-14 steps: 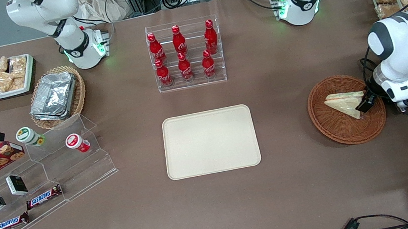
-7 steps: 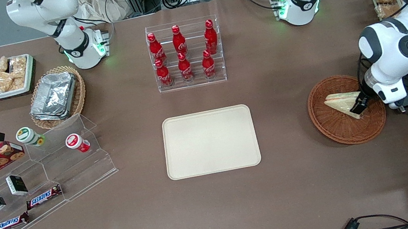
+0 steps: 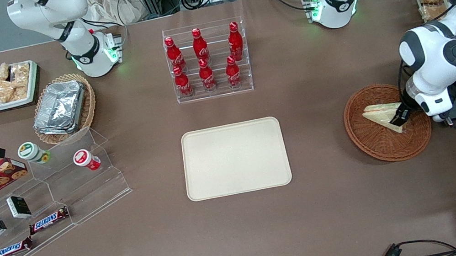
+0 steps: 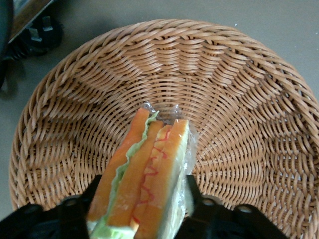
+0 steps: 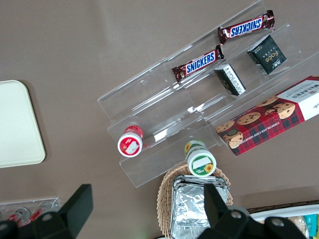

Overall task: Place sandwich from basket to tray
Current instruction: 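Lower the open left gripper onto the sandwich and close on it, then lift the sandwich with the left gripper and carry it over the beige tray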

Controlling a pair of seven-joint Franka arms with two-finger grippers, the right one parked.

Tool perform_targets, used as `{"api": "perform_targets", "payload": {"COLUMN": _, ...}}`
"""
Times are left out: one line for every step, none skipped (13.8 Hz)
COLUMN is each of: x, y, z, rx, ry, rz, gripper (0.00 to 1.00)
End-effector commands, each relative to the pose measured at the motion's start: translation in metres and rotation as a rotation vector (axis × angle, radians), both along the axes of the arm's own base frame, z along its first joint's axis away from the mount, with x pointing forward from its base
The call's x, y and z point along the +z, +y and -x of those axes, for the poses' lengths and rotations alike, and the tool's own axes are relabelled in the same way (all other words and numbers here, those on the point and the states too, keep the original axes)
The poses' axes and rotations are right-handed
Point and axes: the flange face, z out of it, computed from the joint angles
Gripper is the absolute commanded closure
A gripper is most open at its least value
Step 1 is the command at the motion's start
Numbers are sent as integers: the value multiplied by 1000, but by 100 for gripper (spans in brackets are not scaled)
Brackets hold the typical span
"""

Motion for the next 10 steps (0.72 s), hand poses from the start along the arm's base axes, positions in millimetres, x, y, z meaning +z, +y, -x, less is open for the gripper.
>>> {"api": "perform_targets", "payload": {"x": 4, "y": -2, "z": 2, "rx": -18, "ry": -16, "rz": -4, "gripper": 78}}
{"api": "perform_targets", "payload": {"x": 5, "y": -2, "z": 3, "rx": -45, "ry": -7, "rz": -3, "gripper": 78}}
{"api": "perform_targets", "payload": {"x": 9, "y": -1, "z": 3, "rx": -61, "ry": -5, "rz": -3, "gripper": 78}}
{"api": "perform_targets", "payload": {"x": 13, "y": 0, "z": 3, "rx": -76, "ry": 1, "rz": -2, "gripper": 78}}
{"api": "perform_targets", "payload": {"x": 21, "y": 0, "z": 3, "rx": -95, "ry": 5, "rz": 0, "gripper": 78}}
{"api": "perform_targets", "payload": {"x": 31, "y": 0, "z": 2, "rx": -116, "ry": 8, "rz": 1, "gripper": 78}}
{"api": "perform_targets", "payload": {"x": 41, "y": -2, "z": 1, "rx": -142, "ry": 5, "rz": 0, "gripper": 78}}
{"api": "perform_targets", "payload": {"x": 52, "y": -3, "z": 0, "rx": -168, "ry": -4, "rz": 0, "gripper": 78}}
{"api": "perform_targets", "payload": {"x": 63, "y": -3, "z": -2, "rx": -201, "ry": -8, "rz": 0, "gripper": 78}}
{"api": "perform_targets", "payload": {"x": 75, "y": -5, "z": -3, "rx": -245, "ry": -6, "rz": 0, "gripper": 78}}
